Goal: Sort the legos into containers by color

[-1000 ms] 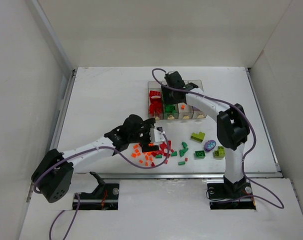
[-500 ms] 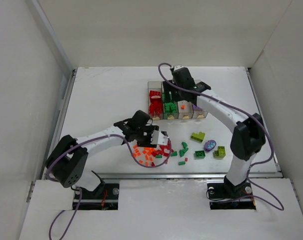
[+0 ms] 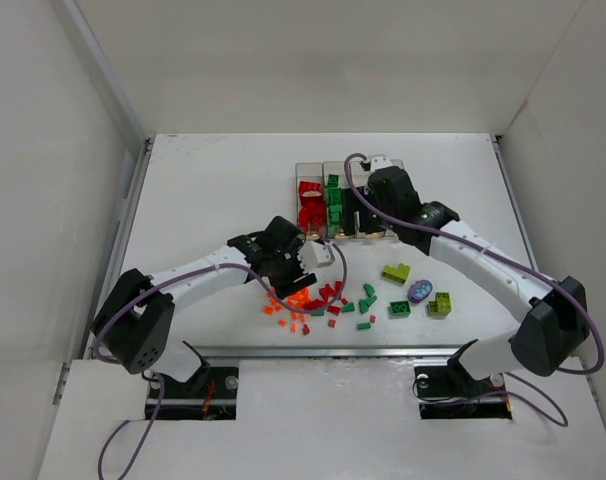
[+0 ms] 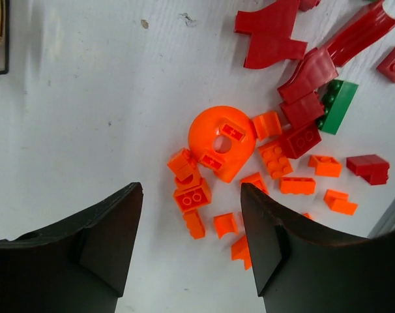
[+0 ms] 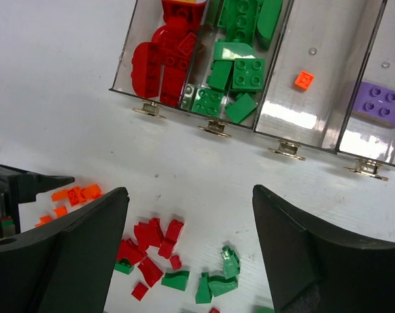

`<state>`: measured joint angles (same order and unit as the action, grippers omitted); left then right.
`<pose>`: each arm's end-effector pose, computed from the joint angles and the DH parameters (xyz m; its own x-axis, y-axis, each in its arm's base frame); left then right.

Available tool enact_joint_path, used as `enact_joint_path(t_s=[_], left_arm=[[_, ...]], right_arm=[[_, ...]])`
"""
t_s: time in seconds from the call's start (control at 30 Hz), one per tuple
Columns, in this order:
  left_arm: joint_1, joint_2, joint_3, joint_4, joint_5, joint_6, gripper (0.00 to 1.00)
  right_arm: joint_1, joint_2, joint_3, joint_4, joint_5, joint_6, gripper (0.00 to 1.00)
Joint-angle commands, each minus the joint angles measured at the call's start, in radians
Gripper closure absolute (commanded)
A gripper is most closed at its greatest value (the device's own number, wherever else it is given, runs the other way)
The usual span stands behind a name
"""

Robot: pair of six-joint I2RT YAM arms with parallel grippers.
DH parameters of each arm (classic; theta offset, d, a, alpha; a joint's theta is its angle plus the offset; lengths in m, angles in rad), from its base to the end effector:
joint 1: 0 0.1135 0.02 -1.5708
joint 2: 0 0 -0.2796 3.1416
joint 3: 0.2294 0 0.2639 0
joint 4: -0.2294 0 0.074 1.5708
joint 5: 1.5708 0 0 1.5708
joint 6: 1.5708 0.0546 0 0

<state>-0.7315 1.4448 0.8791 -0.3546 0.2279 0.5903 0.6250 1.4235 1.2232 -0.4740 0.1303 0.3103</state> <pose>0.2232 -0.2169 0.2026 -0.0731 0.7942 -0.6032 0.9548 0.2304 0.1877 0.2822 0.1948 0.3177 -0.6342 -0.0842 -0.7686 -0.3194 0.9338 0.1613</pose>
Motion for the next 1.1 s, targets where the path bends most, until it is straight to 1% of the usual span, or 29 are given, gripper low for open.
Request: enact_joint_path(t_s=[0.0, 0.1, 0.2, 0.33, 0.43, 0.5, 0.57, 0.6, 0.63, 0.7, 0.73, 0.77, 0.87, 0.9, 1.0, 1.03, 1.07], left_arm=[[0.003, 0.028, 0.034, -0.04, 0.028, -0.135, 0.41], [0.003, 0.086, 0.063, -0.044, 0.028, -0.174, 0.41], [0.003, 0.112, 0.06, -0.069, 0.028, -0.175, 0.43], [0.003, 0.039, -0.008, -0.046, -0.03, -0.175, 0.43], [0.003, 0.009, -0.038, -0.037, -0.042, -0.175, 0.43], [0.003, 0.009, -0.048, -0.037, -0.058, -0.175, 0.43], [0.003, 0.009, -0.048, -0.018, -0.084, -0.187, 0.43], [0.003, 0.009, -0.048, -0.018, -0.084, -0.187, 0.45], [0.003, 0.009, -0.048, -0.008, -0.099, -0.198, 0.46], [0.003, 0.018, -0.048, -0.007, -0.131, -0.211, 0.49], [0.003, 0.032, -0.048, -0.007, -0.14, -0.227, 0.53], [0.003, 0.032, -0.039, -0.007, -0.14, -0.236, 0.53], [0.003, 0.043, -0.028, -0.007, -0.14, -0.245, 0.53], [0.003, 0.043, -0.019, -0.007, -0.14, -0.245, 0.53], [0.003, 0.061, -0.019, -0.007, -0.14, -0.245, 0.54], [0.003, 0.062, -0.019, -0.007, -0.125, -0.245, 0.54], [0.003, 0.062, -0.019, -0.018, -0.11, -0.235, 0.54]], right_arm=[[-0.001, -0.029, -0.019, 0.078, -0.04, -0.013, 0.18], [-0.001, -0.029, -0.041, 0.078, -0.04, -0.023, 0.18], [-0.001, -0.029, -0.06, 0.078, -0.051, -0.023, 0.18], [-0.01, -0.047, -0.071, 0.087, -0.06, -0.023, 0.18], [-0.01, -0.047, -0.08, 0.087, -0.04, -0.023, 0.18], [-0.033, -0.047, -0.08, 0.087, -0.026, 0.001, 0.17], [-0.094, -0.047, -0.08, 0.087, -0.035, 0.01, 0.17], [-0.12, -0.047, -0.08, 0.101, -0.046, 0.01, 0.17], [-0.174, -0.038, -0.068, 0.113, -0.046, 0.01, 0.17], [-0.227, 0.004, -0.021, 0.113, -0.057, -0.006, 0.2], [-0.249, 0.026, 0.005, 0.101, -0.072, -0.022, 0.23], [-0.272, 0.075, 0.057, 0.101, -0.072, -0.039, 0.24], [-0.272, 0.159, 0.131, 0.081, -0.072, -0.105, 0.24], [-0.272, 0.214, 0.166, 0.081, -0.072, -0.115, 0.24], [-0.272, 0.288, 0.208, 0.09, -0.043, -0.128, 0.25], [-0.272, 0.331, 0.208, 0.1, -0.031, -0.128, 0.28], [-0.272, 0.351, 0.225, 0.1, -0.014, -0.128, 0.34]])
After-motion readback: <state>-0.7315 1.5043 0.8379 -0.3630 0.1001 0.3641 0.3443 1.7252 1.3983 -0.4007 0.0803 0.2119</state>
